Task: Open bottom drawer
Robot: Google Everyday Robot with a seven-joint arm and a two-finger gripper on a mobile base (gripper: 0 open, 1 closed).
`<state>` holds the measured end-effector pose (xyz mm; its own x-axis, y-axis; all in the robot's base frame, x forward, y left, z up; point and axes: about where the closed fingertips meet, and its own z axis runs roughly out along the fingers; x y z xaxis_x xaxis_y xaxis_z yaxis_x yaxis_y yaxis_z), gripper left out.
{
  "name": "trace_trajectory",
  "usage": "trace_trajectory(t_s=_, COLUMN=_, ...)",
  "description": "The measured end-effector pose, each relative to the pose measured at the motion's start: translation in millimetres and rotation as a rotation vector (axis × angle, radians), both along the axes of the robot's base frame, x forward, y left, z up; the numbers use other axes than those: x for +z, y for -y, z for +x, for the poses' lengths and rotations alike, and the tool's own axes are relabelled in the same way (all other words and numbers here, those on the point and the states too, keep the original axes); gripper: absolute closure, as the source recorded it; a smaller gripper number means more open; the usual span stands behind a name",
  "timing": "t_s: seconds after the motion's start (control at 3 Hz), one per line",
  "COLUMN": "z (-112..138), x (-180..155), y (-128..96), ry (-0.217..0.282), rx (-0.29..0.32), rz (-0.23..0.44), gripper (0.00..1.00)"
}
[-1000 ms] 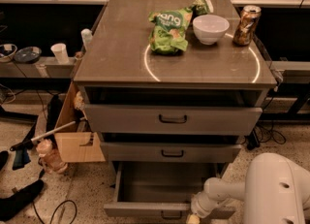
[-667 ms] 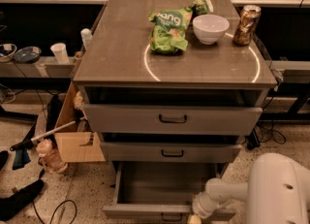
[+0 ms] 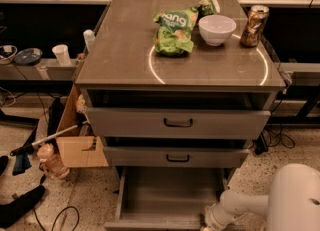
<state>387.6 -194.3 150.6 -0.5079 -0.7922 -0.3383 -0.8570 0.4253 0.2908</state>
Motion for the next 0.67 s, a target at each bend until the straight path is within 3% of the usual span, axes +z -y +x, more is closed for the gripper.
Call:
trace_trajectory(t_s=0.33, z=-22.2, x=23.8, y=22.2, ry=0.011, rx=-0.039, rz=-0.002, gripper=0.00)
trace_trajectory(t_s=0.67, z=-22.2, x=23.7, y=22.2, ry=0.011, rx=-0.039, rz=-0.002, gripper=0.00)
